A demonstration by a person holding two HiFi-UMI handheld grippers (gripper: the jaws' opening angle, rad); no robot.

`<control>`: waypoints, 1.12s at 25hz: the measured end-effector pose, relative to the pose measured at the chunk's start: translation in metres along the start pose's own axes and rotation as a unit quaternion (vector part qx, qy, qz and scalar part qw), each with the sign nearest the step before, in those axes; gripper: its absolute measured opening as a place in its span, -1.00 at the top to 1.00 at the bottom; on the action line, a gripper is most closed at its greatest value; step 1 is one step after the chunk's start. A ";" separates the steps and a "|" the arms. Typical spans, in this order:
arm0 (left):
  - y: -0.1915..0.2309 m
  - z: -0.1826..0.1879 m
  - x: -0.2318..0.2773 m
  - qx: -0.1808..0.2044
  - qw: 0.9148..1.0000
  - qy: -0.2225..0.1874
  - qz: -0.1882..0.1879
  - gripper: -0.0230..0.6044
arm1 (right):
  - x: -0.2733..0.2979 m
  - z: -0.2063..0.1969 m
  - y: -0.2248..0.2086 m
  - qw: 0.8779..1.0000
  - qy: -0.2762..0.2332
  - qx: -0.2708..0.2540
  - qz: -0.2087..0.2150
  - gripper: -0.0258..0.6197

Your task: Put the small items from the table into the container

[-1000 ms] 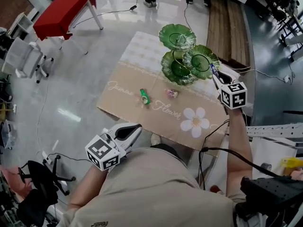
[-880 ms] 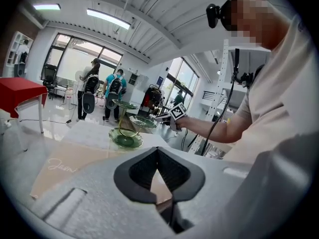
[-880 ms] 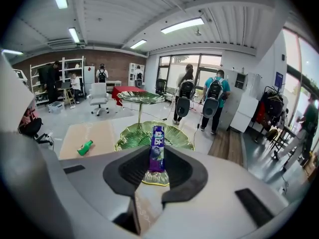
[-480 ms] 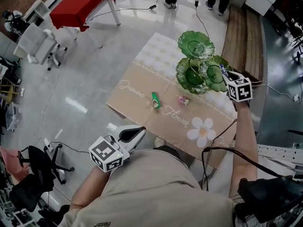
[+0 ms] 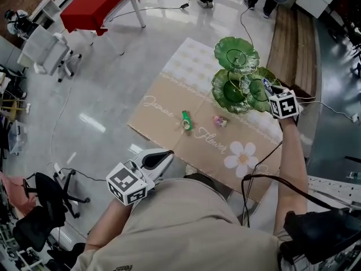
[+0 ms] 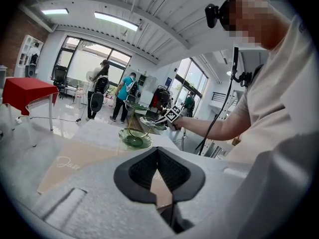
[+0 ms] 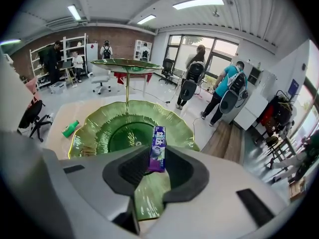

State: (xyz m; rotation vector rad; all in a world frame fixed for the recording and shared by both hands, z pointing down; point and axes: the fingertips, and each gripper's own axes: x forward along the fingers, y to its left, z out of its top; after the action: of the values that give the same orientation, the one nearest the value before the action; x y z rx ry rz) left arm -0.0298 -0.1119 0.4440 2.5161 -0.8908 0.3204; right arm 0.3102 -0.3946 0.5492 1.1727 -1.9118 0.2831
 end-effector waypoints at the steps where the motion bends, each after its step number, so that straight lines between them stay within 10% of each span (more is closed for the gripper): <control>1: 0.000 0.000 0.000 0.000 1.000 0.000 -0.001 0.90 | 0.000 0.000 0.000 1.000 0.000 -0.001 -0.001 0.60; 15: 0.004 -0.003 -0.017 0.000 1.000 -0.003 -0.017 0.90 | -0.042 0.019 0.001 0.998 -0.049 0.006 -0.044 0.38; 28: -0.001 -0.022 -0.073 0.005 0.999 -0.006 -0.048 0.90 | -0.115 0.014 0.112 0.989 -0.126 0.069 -0.038 0.81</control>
State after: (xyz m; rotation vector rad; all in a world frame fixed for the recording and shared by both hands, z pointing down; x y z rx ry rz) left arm -0.0865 -0.0610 0.4366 2.5622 -0.7725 0.2814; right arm 0.2337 -0.2709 0.4788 1.4274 -2.0858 0.2365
